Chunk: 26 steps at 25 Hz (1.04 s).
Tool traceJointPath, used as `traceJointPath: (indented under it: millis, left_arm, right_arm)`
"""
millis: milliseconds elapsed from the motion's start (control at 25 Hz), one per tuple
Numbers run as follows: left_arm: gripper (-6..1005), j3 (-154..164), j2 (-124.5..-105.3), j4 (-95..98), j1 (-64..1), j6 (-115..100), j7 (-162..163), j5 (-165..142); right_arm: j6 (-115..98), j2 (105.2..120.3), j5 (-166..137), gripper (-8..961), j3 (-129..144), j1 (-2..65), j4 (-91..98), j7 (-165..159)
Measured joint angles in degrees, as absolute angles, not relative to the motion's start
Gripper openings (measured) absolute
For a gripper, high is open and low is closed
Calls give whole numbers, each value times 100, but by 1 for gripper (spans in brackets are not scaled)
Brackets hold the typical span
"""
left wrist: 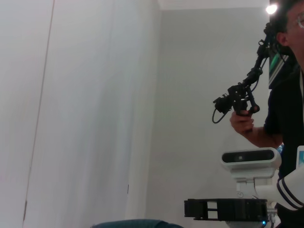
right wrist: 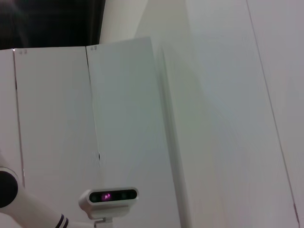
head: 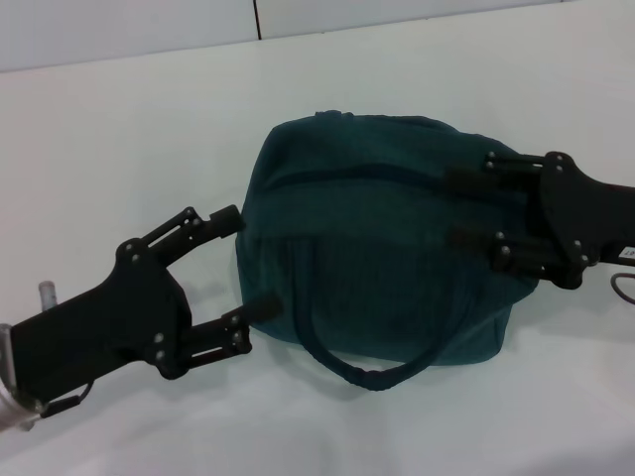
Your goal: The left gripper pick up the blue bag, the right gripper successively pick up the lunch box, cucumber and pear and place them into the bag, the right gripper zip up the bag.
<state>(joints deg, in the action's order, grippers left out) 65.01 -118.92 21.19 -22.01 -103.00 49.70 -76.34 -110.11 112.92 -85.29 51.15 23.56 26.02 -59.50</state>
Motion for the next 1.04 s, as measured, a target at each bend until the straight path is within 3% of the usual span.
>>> traceJointPath:
  millis: [1040]
  left_arm:
    - [872, 6513, -11881, 2118, -2171, -10315, 5020, -7638]
  right_arm:
    - [-11009, 11270, -8575, 561, 5062, 2260, 2602, -5928]
